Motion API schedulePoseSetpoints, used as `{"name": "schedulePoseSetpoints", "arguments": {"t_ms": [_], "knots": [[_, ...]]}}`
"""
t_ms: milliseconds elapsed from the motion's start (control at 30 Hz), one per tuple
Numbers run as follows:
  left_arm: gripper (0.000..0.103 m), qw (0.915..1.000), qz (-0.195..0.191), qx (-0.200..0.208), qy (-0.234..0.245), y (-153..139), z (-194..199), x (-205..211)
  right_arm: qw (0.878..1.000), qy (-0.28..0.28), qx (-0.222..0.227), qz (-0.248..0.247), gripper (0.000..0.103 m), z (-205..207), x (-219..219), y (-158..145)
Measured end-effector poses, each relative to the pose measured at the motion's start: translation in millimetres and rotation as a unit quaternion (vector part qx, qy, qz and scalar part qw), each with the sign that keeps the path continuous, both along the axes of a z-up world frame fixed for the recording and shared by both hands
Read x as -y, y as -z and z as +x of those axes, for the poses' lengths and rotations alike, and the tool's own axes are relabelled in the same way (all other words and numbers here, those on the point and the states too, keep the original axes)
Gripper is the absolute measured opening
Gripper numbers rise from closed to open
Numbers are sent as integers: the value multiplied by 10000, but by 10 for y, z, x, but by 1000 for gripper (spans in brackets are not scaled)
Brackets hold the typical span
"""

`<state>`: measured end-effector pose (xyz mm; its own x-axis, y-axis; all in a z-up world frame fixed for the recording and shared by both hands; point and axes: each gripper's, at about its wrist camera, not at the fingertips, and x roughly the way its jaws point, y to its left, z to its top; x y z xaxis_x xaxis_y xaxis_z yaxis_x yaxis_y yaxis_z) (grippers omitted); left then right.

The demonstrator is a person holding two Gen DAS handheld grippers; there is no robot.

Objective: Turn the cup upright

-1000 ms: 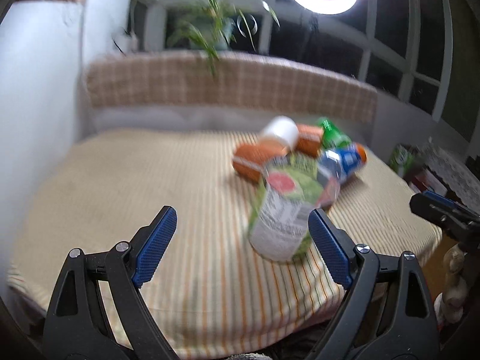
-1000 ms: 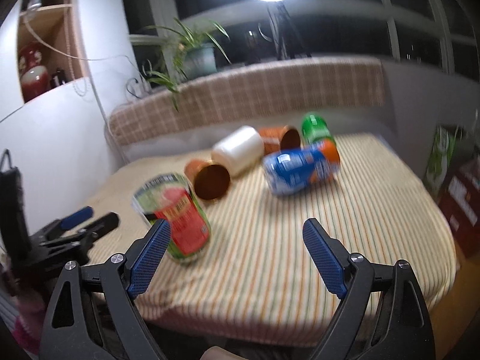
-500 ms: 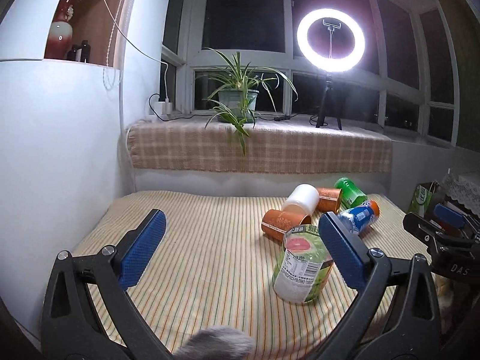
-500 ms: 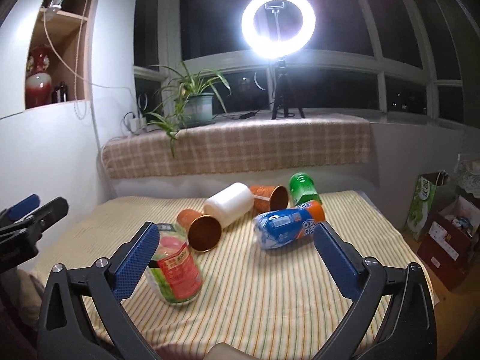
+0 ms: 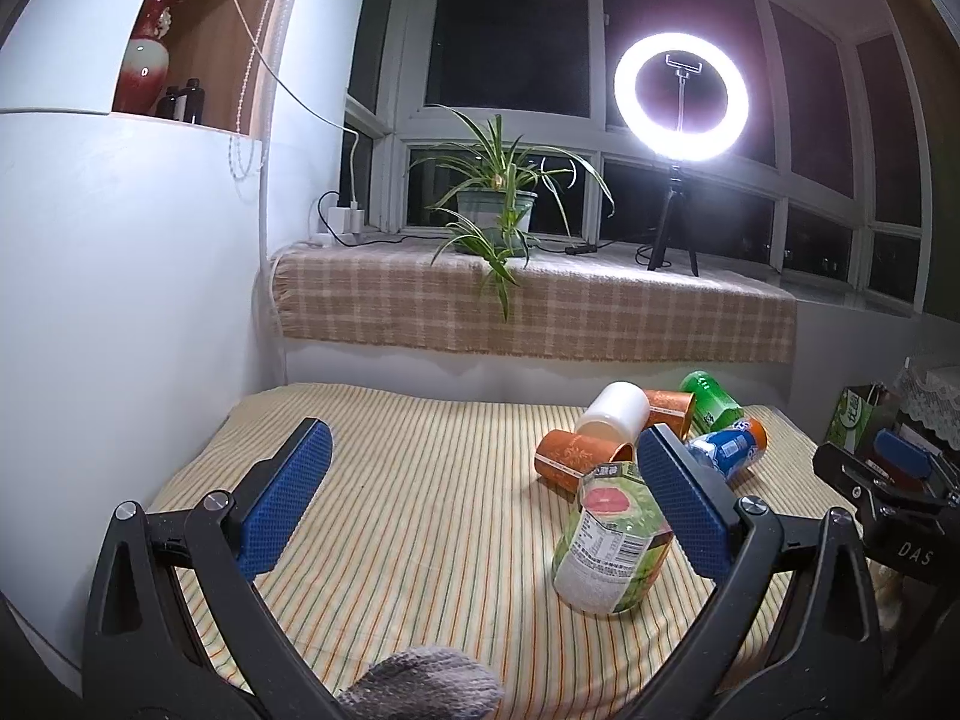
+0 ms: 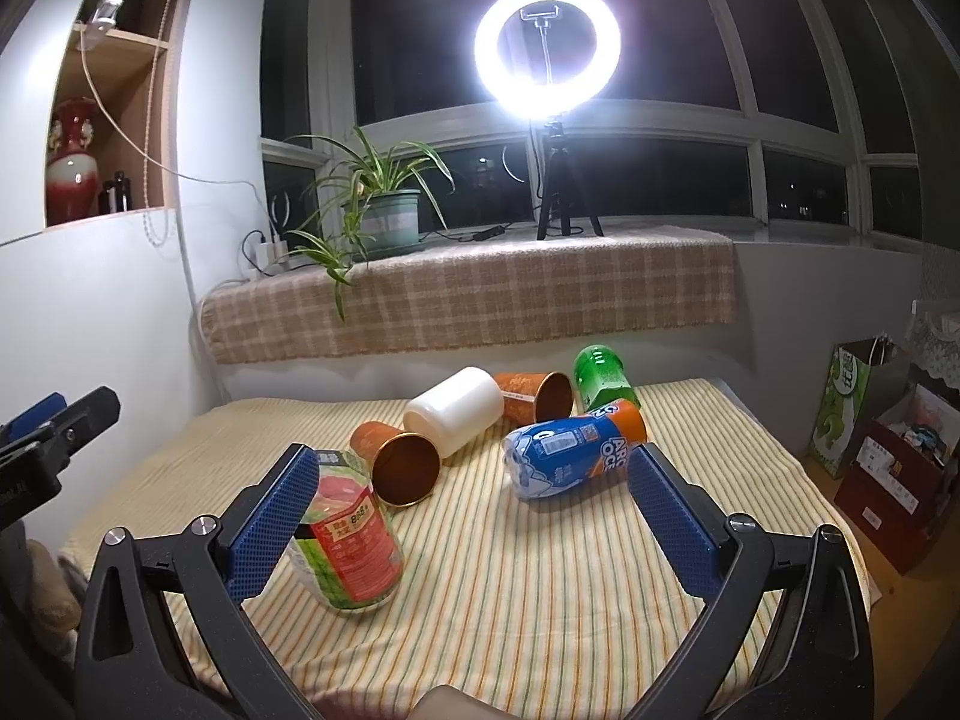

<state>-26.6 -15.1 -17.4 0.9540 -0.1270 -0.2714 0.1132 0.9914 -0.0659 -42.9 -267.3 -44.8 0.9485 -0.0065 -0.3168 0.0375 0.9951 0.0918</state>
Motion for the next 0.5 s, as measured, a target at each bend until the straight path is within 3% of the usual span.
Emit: {"name": "schedulePoseSetpoints", "arguments": {"t_ms": [500], "knots": [[103, 9997, -147, 39, -172, 3, 8, -115, 9999, 1, -92, -85, 102, 41, -49, 21]]}}
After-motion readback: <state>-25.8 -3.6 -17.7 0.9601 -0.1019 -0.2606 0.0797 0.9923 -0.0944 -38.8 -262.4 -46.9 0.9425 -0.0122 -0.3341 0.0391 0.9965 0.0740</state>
